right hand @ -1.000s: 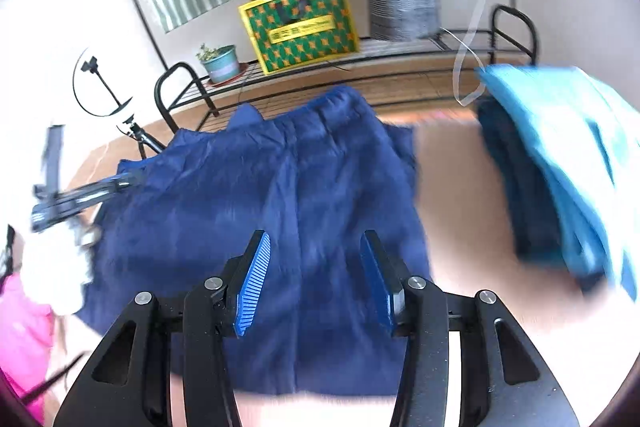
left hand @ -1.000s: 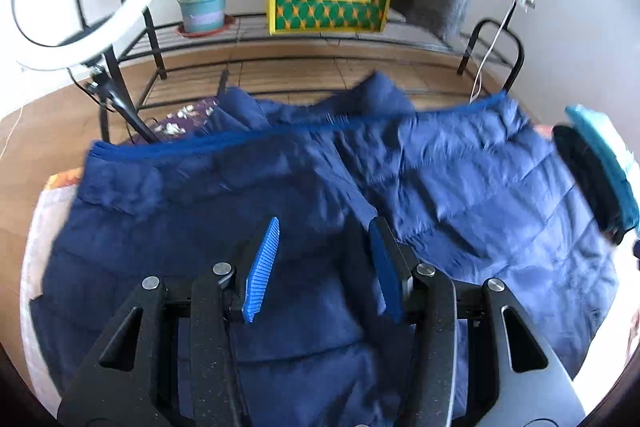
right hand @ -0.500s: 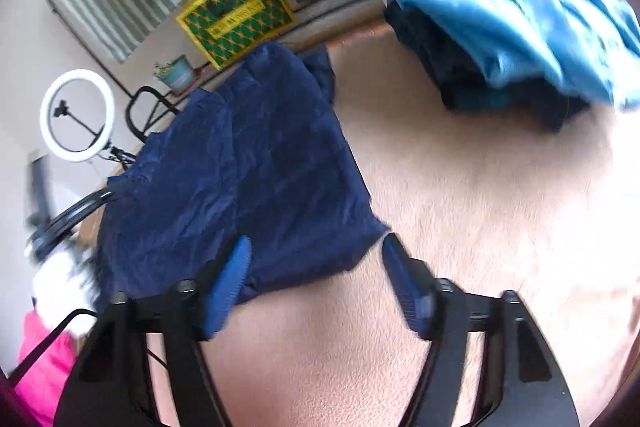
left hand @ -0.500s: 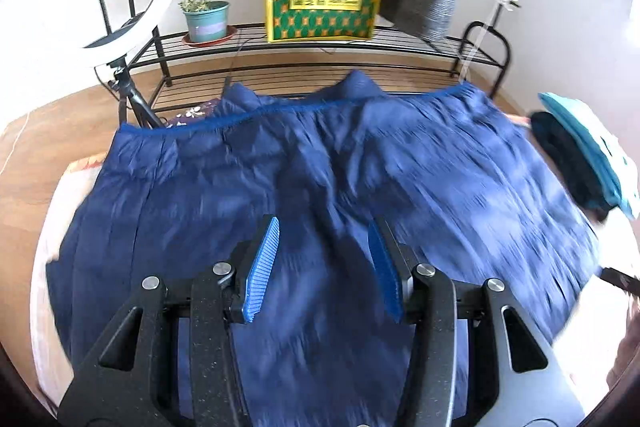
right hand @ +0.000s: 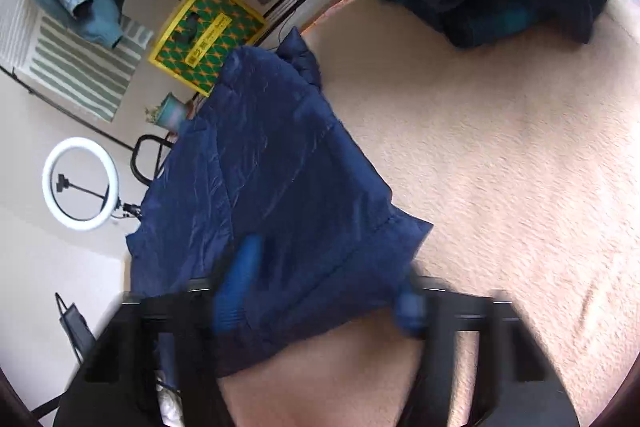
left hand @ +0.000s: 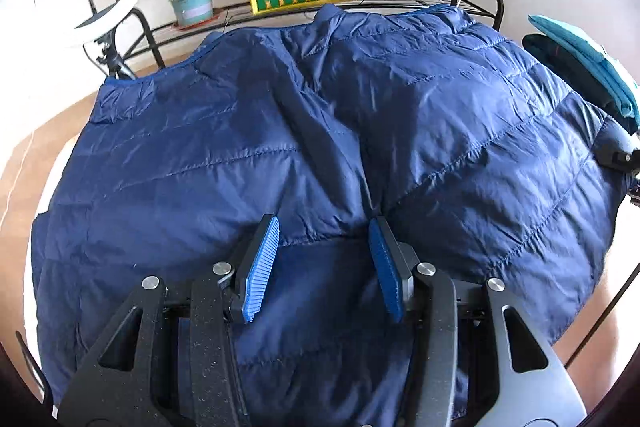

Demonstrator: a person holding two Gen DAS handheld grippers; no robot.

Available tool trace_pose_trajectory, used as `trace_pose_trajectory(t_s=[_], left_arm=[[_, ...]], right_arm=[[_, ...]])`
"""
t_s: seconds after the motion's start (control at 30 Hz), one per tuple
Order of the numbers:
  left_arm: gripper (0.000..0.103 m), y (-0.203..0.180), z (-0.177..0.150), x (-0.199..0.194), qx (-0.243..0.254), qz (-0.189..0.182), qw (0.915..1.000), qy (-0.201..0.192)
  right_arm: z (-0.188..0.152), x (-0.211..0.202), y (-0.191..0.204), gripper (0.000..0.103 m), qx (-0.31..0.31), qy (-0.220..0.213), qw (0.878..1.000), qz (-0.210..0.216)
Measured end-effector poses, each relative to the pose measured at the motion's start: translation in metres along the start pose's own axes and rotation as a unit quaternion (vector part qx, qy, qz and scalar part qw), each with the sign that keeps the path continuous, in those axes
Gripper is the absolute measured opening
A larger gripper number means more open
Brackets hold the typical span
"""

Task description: Fold large clothes

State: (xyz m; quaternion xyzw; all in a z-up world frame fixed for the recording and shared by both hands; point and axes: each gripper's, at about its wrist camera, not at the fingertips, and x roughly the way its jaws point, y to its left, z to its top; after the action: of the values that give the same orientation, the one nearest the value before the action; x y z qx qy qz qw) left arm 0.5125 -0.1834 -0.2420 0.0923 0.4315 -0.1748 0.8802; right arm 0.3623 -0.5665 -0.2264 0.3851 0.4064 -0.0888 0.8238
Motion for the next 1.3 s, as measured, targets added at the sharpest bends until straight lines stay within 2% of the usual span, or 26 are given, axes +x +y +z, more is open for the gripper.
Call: trace_pose_trajectory(t_s=[0.03,0.07,0.23,0.33,0.4,0.5,0.6,0.77,0.83,0.87,0.9,0.97,1.1,1.13,1.17,1.2,1.23,1.27,1.3], left_arm=[[0.049,0.002,0.001,-0.004,-0.007,0.0,0.9999,0.009],[0.048,0.006,0.001,-0.011,-0.016,-0.004,0.9998,0.014],[0.049,0.03,-0.013,-0.075,-0.055,-0.038,0.9976,-0.016],[0.049,0.061,-0.032,-0.12,-0.1,-0.054,0.9928,-0.036],[0.049,0.083,-0.044,-0.144,-0.124,-0.052,0.9899,-0.046],[0.049,0.12,-0.067,-0.182,-0.159,-0.034,0.9844,-0.067],[0.049,0.162,-0.097,-0.223,-0.203,-0.007,0.975,-0.09],[0.049,0.23,-0.151,-0.281,-0.279,0.039,0.9515,-0.124],[0.048,0.246,-0.169,-0.293,-0.294,0.052,0.9461,-0.124],[0.048,0.253,-0.181,-0.298,-0.305,0.054,0.943,-0.122],[0.048,0.259,-0.192,-0.302,-0.315,0.053,0.9403,-0.119],[0.048,0.268,-0.213,-0.31,-0.323,0.057,0.9383,-0.11],[0.048,0.276,-0.238,-0.316,-0.332,0.066,0.9359,-0.097],[0.049,0.277,-0.241,-0.317,-0.338,0.064,0.934,-0.096],[0.049,0.28,-0.246,-0.318,-0.346,0.063,0.9315,-0.094],[0.049,0.279,-0.248,-0.319,-0.349,0.063,0.9301,-0.094],[0.048,0.28,-0.251,-0.32,-0.355,0.063,0.9281,-0.094],[0.048,0.281,-0.252,-0.319,-0.359,0.061,0.9267,-0.095],[0.048,0.28,-0.251,-0.318,-0.359,0.059,0.9269,-0.094]], right_arm=[[-0.001,-0.001,0.004,0.02,-0.01,0.001,1.0,-0.002],[-0.002,-0.006,0.01,0.015,-0.024,-0.008,1.0,-0.007],[-0.006,-0.04,0.049,0.01,-0.109,-0.05,0.993,-0.017],[-0.011,-0.056,0.075,0.009,-0.15,-0.065,0.986,-0.021],[-0.015,-0.065,0.093,0.009,-0.179,-0.074,0.981,-0.026],[-0.021,-0.073,0.123,0.008,-0.22,-0.084,0.972,-0.027],[-0.029,-0.081,0.154,0.007,-0.261,-0.096,0.96,-0.028],[-0.059,-0.1,0.223,0.001,-0.352,-0.117,0.929,0.0],[-0.077,-0.105,0.255,0.001,-0.393,-0.124,0.911,0.001],[-0.084,-0.105,0.265,0.001,-0.4,-0.121,0.909,0.006],[-0.087,-0.106,0.268,0.001,-0.4,-0.113,0.91,0.018],[-0.088,-0.102,0.26,0.002,-0.377,-0.094,0.921,0.03],[-0.069,-0.082,0.205,0.003,-0.28,-0.035,0.959,0.035],[-0.064,-0.079,0.186,0.009,-0.253,-0.025,0.967,0.026],[-0.059,-0.077,0.168,0.023,-0.229,-0.021,0.973,0.013],[-0.055,-0.077,0.154,0.032,-0.21,-0.02,0.977,0.003],[-0.05,-0.076,0.137,0.049,-0.188,-0.022,0.982,-0.009],[-0.046,-0.074,0.121,0.056,-0.164,-0.021,0.986,-0.021],[-0.041,-0.071,0.101,0.056,-0.133,-0.016,0.99,-0.032]])
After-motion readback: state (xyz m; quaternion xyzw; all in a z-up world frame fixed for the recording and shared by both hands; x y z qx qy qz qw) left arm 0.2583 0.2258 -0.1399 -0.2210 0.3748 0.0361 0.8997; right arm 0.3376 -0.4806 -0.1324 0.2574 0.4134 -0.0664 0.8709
